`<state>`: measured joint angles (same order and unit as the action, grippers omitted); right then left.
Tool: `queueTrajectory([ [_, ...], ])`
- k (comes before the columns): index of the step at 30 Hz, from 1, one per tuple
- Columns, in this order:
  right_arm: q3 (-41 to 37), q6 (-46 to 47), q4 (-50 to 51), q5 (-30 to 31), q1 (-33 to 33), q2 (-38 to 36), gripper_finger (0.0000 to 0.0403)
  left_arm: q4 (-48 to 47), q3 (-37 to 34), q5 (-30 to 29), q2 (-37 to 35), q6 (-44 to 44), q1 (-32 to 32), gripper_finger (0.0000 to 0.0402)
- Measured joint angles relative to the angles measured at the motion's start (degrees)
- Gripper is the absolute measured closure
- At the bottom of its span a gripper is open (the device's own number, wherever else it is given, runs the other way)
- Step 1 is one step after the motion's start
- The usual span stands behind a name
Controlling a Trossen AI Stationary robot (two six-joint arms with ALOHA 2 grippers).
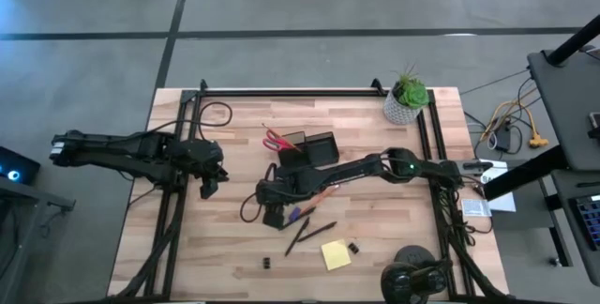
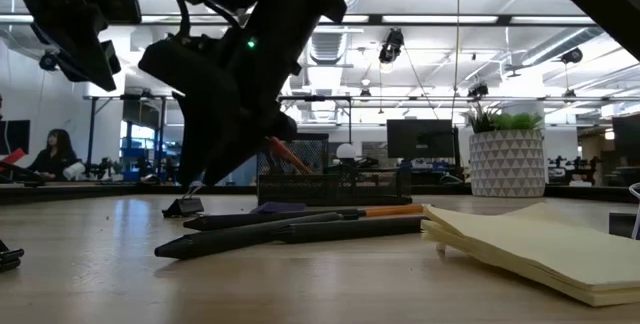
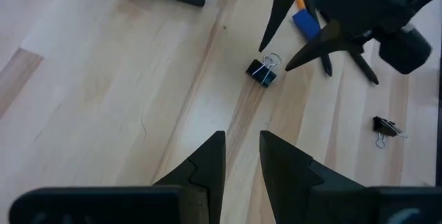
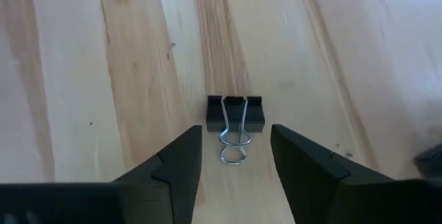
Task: Pick and place office supplies into organizer
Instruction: Put the top binder clip into the bottom left section of the desk organizer
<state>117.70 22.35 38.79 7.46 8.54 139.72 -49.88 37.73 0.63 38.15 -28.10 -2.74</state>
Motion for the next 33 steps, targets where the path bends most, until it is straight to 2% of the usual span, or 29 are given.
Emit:
queueTrajectory([
  [20, -0.08, 0.17, -0.62, -0.57, -0.15, 1.10, 0.0285, 0.90, 0.01, -0.75, 0.11, 0.00, 0.00, 0.0328],
  [33, 0.13, 0.20, -0.51, -0.43, -0.48, 1.09, 0.0337, 1.44, -0.32, -0.99, 0.42, 0.00, 0.00, 0.0328],
])
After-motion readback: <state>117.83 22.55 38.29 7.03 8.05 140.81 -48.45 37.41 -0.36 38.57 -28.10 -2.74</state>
